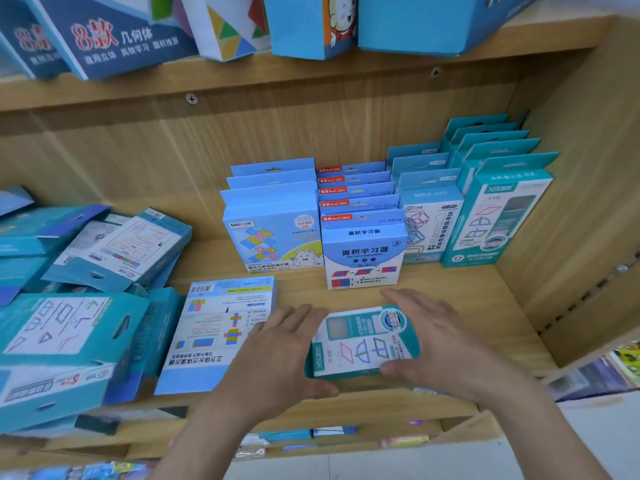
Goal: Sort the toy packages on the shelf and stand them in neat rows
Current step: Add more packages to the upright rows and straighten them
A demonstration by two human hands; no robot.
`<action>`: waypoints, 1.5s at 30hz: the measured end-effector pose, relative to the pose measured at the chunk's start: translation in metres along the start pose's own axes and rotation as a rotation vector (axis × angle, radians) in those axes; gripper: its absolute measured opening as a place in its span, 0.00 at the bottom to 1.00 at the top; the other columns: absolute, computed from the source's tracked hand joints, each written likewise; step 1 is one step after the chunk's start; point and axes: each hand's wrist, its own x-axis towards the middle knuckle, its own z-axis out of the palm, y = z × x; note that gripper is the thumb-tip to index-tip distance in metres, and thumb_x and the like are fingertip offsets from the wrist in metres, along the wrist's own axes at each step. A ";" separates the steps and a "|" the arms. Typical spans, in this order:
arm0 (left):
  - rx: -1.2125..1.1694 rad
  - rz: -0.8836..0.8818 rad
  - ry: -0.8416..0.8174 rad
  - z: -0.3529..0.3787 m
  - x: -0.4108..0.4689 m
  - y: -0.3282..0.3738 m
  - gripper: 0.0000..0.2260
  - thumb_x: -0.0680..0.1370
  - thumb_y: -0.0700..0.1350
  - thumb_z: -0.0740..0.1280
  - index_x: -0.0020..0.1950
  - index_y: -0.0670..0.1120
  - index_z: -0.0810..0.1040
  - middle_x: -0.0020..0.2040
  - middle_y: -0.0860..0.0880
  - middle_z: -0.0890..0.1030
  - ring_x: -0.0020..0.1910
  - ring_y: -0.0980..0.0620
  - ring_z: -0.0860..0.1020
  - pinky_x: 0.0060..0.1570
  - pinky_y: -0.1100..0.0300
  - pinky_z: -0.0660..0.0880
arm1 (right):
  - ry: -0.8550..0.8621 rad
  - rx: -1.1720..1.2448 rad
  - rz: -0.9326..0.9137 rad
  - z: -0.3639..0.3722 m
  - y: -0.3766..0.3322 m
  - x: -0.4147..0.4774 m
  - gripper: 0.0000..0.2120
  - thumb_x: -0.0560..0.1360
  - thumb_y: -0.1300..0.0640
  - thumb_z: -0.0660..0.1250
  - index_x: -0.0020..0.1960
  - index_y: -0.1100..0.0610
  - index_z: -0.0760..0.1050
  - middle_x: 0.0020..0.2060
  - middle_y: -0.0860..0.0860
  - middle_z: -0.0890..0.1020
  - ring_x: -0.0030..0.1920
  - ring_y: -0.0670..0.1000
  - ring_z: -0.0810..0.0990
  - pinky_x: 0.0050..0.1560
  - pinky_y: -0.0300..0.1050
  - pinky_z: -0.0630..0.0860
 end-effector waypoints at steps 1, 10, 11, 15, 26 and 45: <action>0.019 0.010 -0.010 0.001 0.000 -0.002 0.44 0.67 0.67 0.68 0.75 0.58 0.48 0.75 0.59 0.55 0.73 0.56 0.50 0.71 0.53 0.55 | -0.021 -0.044 -0.008 0.004 -0.002 0.001 0.47 0.66 0.39 0.71 0.75 0.43 0.46 0.71 0.39 0.55 0.72 0.41 0.51 0.75 0.52 0.45; -0.334 0.064 0.114 -0.003 0.000 -0.007 0.35 0.63 0.57 0.76 0.64 0.63 0.62 0.57 0.67 0.66 0.59 0.66 0.63 0.57 0.72 0.63 | -0.031 -0.097 -0.058 0.023 -0.017 0.010 0.46 0.65 0.44 0.73 0.74 0.41 0.48 0.70 0.38 0.56 0.71 0.40 0.53 0.74 0.52 0.46; -0.420 0.047 0.140 -0.009 -0.002 -0.009 0.34 0.62 0.54 0.78 0.62 0.65 0.63 0.56 0.69 0.66 0.58 0.68 0.64 0.55 0.75 0.63 | 0.014 -0.059 -0.066 0.023 -0.017 0.010 0.46 0.63 0.43 0.74 0.73 0.40 0.50 0.68 0.36 0.58 0.69 0.40 0.58 0.74 0.50 0.50; -0.863 -0.022 0.279 -0.035 -0.010 -0.016 0.29 0.65 0.53 0.78 0.62 0.65 0.70 0.62 0.67 0.72 0.63 0.69 0.68 0.59 0.68 0.68 | 0.211 0.202 -0.067 0.024 -0.020 0.007 0.49 0.55 0.42 0.78 0.71 0.42 0.59 0.61 0.35 0.64 0.61 0.42 0.69 0.65 0.49 0.68; -1.576 -0.293 0.367 -0.045 0.001 0.014 0.06 0.76 0.40 0.66 0.46 0.44 0.83 0.41 0.44 0.85 0.37 0.53 0.82 0.29 0.64 0.77 | 0.545 0.406 -0.049 0.031 -0.034 -0.005 0.44 0.54 0.51 0.82 0.63 0.41 0.64 0.57 0.33 0.66 0.58 0.37 0.70 0.56 0.35 0.71; -0.727 0.145 0.380 -0.037 0.083 0.144 0.13 0.72 0.51 0.72 0.54 0.52 0.79 0.44 0.58 0.84 0.37 0.61 0.80 0.42 0.60 0.79 | 0.974 0.540 0.265 0.004 0.038 -0.037 0.44 0.58 0.55 0.81 0.68 0.46 0.62 0.55 0.43 0.68 0.58 0.34 0.67 0.52 0.29 0.67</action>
